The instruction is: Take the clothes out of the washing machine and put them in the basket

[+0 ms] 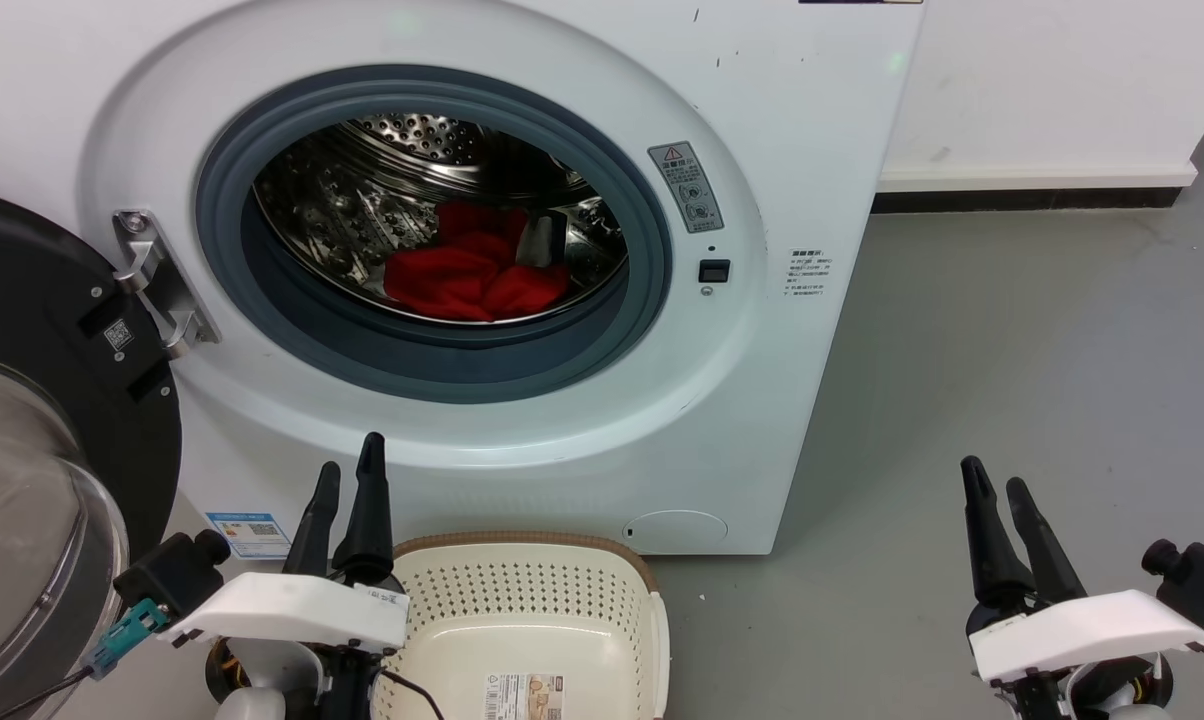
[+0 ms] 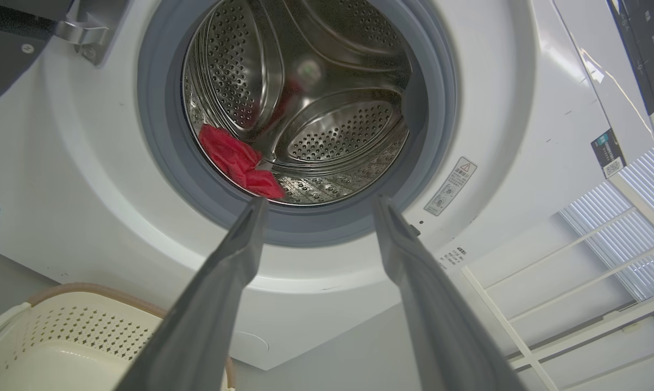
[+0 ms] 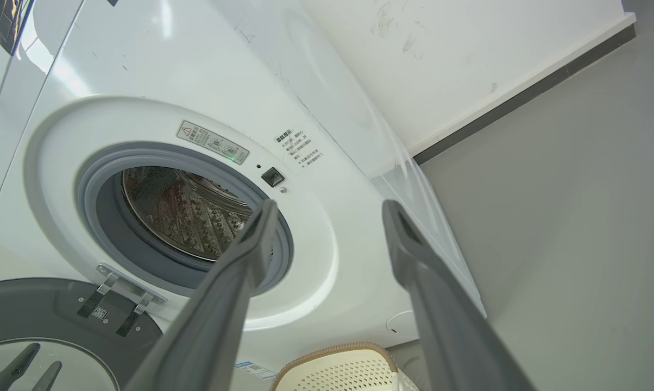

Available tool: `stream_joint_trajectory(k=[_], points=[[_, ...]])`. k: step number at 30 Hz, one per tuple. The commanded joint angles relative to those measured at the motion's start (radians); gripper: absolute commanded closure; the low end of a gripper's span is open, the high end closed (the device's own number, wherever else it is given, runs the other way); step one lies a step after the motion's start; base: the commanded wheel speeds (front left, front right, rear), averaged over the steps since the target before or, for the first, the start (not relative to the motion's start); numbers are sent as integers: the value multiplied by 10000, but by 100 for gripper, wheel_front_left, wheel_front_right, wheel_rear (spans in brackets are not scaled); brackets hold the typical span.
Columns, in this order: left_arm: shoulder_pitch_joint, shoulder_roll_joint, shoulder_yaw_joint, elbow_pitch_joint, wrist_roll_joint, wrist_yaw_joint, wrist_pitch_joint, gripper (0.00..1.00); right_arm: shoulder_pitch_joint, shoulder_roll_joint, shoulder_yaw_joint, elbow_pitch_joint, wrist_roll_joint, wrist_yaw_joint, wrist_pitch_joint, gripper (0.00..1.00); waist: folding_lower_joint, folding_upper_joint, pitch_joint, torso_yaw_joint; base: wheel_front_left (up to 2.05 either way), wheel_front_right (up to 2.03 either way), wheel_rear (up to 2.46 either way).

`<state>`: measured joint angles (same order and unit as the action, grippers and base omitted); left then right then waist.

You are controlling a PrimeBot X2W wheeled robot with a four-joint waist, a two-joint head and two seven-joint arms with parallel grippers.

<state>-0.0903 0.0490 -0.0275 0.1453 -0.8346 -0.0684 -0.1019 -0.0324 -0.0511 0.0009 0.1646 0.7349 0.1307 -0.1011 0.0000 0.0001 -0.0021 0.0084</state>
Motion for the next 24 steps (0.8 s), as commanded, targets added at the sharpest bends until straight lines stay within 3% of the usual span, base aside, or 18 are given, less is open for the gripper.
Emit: stream_joint_trajectory(k=[1, 24], points=[[-102, 20, -46, -142, 258, 53, -78, 0, -12, 0, 43, -131, -268, 1, -89, 0, 0, -1, -1, 3, 0, 0, 0], [21, 19, -438, 48, 3390, 326, -702, 0, 127, 5, 22, -52, -3019, 1, -679, 0, 0, -1, -48, 59, 0, 0, 0]])
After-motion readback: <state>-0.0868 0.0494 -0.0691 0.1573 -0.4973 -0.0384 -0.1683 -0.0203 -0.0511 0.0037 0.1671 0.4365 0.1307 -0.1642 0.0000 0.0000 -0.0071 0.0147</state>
